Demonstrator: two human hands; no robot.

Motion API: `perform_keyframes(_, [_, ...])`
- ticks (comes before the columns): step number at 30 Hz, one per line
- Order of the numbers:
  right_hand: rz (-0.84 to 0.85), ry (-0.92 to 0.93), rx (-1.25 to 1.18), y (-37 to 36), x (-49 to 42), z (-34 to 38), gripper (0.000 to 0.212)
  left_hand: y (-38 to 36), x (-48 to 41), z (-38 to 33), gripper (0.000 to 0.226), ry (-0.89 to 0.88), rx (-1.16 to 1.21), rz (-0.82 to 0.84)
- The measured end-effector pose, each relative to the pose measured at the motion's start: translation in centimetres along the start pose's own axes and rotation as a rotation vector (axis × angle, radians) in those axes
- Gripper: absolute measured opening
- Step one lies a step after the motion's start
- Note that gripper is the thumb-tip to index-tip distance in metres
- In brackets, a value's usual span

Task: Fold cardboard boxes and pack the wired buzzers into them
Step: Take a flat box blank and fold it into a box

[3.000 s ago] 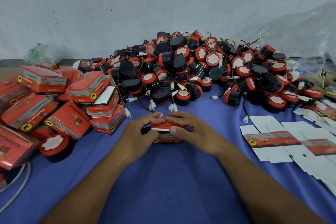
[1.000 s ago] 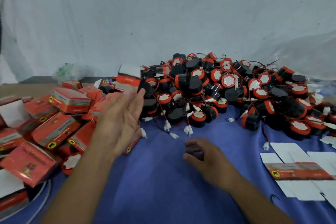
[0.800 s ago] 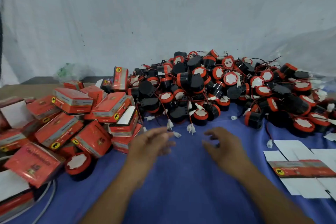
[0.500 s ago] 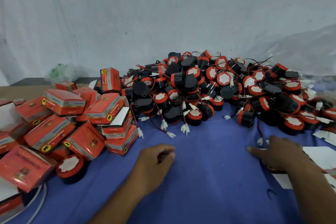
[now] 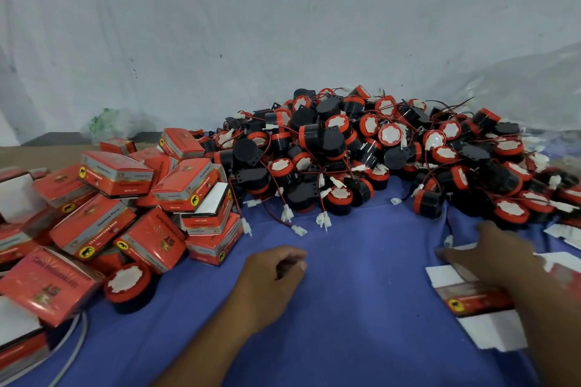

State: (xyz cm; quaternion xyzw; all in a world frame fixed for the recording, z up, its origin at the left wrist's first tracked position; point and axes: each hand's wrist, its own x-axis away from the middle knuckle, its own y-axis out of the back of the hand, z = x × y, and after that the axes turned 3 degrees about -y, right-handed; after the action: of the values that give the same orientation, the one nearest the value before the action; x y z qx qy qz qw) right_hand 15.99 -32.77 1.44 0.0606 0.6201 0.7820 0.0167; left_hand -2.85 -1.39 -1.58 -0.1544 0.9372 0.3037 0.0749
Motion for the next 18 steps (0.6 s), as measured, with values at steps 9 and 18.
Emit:
perform_keyframes(9, [0.018, 0.275, -0.88, 4.3, 6.1, 3.7, 0.013, -0.1, 0.6, -1.5, 0.02, -0.037, 0.194, 0.045])
perform_keyframes(18, [-0.079, 0.281, -1.118, -2.5, 9.6, 10.4, 0.013, -0.1, 1.0, -4.2, 0.067, 0.187, 0.925, 0.252])
